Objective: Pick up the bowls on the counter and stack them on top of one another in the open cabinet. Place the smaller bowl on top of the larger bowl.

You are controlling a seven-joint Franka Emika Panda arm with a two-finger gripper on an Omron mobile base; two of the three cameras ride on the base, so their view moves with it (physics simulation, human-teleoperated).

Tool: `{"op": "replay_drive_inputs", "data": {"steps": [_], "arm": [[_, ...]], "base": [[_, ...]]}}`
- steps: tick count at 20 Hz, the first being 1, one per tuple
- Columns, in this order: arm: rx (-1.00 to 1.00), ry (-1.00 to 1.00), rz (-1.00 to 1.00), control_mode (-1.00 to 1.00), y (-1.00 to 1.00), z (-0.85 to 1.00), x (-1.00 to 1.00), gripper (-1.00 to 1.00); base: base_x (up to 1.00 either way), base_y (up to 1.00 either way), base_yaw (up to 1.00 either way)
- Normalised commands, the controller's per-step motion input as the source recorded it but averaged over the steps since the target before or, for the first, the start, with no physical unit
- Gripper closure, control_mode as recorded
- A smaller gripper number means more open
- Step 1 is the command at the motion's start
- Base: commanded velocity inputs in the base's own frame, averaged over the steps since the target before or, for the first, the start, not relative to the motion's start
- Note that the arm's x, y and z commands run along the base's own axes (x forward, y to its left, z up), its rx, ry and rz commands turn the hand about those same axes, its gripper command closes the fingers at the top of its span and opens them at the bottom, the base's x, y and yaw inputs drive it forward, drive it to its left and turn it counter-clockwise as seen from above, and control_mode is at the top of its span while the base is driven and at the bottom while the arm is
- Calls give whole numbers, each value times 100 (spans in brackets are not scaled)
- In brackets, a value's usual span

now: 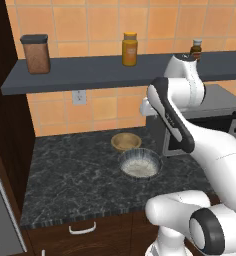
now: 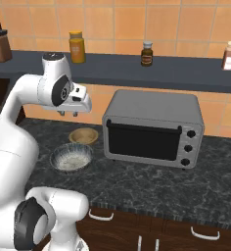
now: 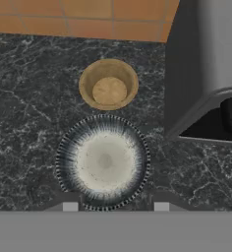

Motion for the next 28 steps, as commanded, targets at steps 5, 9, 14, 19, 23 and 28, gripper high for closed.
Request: {"op": "replay_drive_inputs", "data": {"steps": [5,9,14,19,23,28], "arm": [[0,0,0,-100,-2,-8,-48,-100],[4,0,-1,-100,-6,-28,-77,-100],[5,0,-17,-100,-20,-38,-53,-100],[7,0,-14,-100,-31,-46,-31,-100],[16,2,-3,-100,-26,-42,-1,-100],[2,3,0,-100,-3,-35,11,-100]], "base": [[0,0,0],[0,0,0],[0,0,0],[0,0,0],[0,0,0],[0,0,0]]}}
